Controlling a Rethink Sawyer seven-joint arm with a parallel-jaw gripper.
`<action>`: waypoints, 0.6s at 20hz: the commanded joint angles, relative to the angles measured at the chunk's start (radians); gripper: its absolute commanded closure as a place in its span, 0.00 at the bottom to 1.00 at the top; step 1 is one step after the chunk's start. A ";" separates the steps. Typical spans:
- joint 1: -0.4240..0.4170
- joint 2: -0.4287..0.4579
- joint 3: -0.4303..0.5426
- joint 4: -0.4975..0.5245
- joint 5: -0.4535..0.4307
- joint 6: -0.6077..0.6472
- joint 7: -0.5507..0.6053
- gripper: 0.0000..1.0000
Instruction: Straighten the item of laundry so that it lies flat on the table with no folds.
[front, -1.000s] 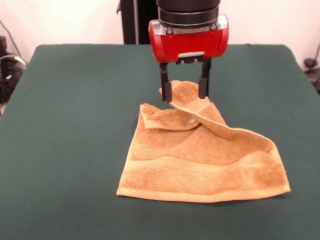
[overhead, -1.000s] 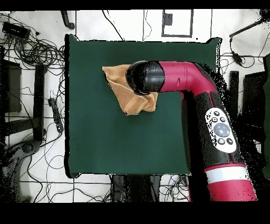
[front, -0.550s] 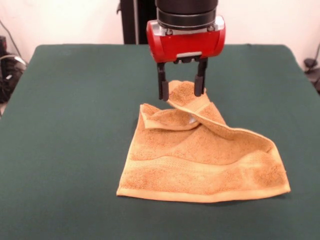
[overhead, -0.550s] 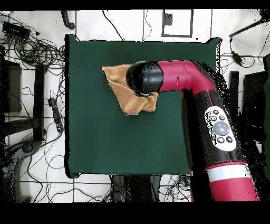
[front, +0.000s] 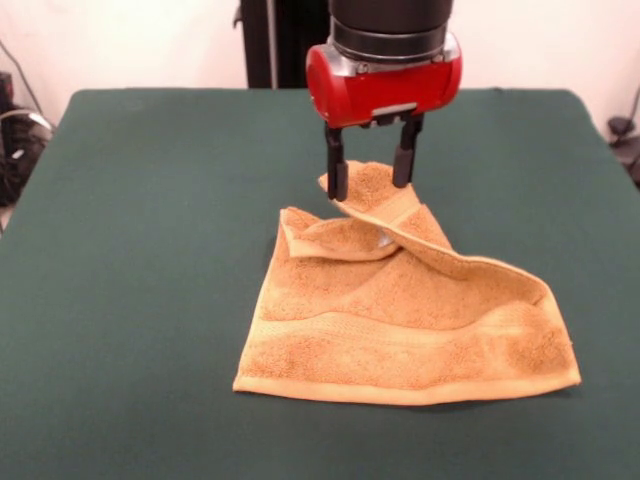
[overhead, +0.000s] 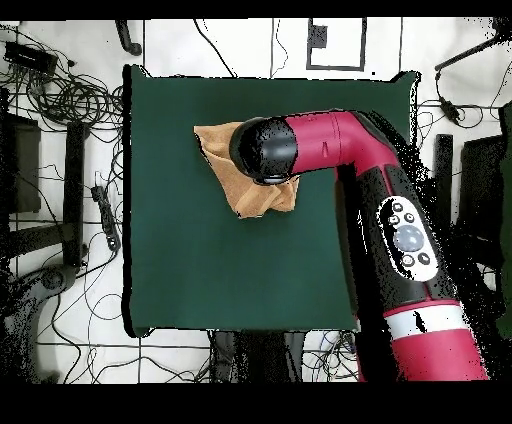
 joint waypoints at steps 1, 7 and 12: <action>0.008 0.073 0.108 0.060 -0.038 0.112 -0.352 0.00; 0.001 0.069 0.106 0.069 -0.031 0.109 -0.361 0.00; -0.001 0.075 0.102 0.055 -0.022 0.108 -0.361 0.00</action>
